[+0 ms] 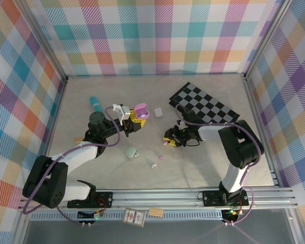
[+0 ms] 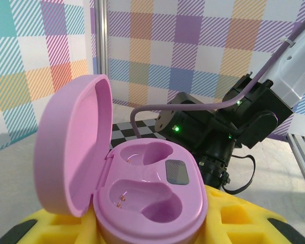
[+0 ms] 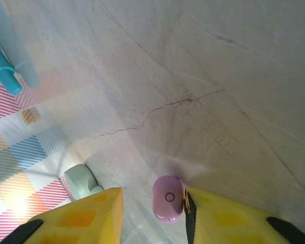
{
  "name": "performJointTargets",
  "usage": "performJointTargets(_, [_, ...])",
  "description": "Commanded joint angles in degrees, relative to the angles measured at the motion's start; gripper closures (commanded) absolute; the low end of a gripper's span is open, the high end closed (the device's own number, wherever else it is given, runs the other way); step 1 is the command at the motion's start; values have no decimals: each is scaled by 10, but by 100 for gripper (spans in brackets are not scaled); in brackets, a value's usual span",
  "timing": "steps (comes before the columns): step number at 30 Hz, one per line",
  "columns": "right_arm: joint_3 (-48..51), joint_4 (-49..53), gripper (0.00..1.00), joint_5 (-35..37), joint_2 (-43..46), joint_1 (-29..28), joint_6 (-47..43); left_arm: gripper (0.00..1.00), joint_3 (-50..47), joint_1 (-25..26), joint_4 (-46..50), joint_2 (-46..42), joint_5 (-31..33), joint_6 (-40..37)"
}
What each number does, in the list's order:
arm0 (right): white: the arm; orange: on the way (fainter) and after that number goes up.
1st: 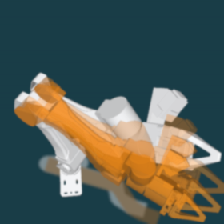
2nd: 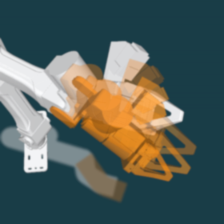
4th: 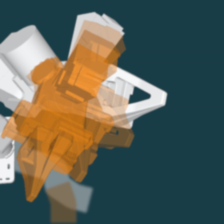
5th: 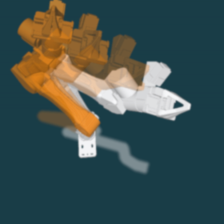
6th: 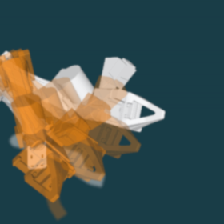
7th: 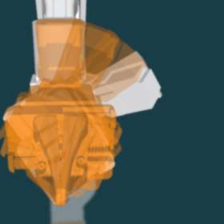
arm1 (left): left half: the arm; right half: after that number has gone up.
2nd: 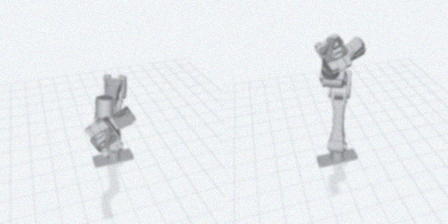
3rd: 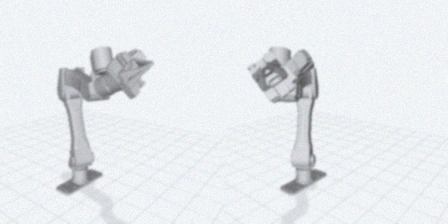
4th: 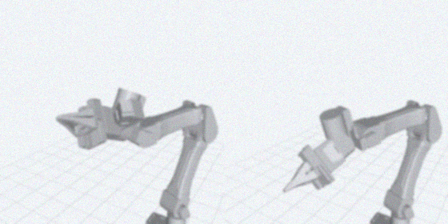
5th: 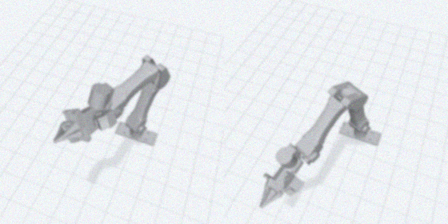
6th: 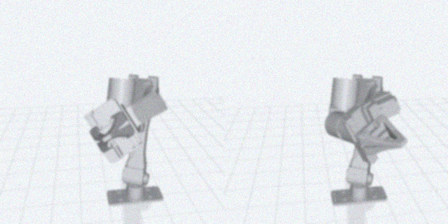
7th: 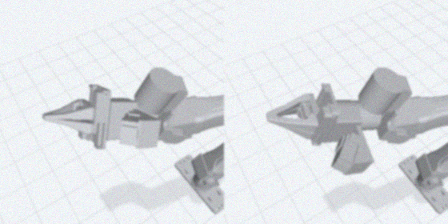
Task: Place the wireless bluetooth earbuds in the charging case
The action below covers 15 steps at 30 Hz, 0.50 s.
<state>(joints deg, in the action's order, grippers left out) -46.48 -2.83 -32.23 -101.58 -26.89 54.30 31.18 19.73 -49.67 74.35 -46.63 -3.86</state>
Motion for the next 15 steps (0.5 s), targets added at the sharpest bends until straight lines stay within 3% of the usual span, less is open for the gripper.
performJointTargets(1, [7,-22,63,-11,-25,-4,3,71,7,-7,-20,-1,-13,2])
performJointTargets(15, [-4,-1,73,-22,-43,-6,-19,71,7,-7,-21,0,-12,1])
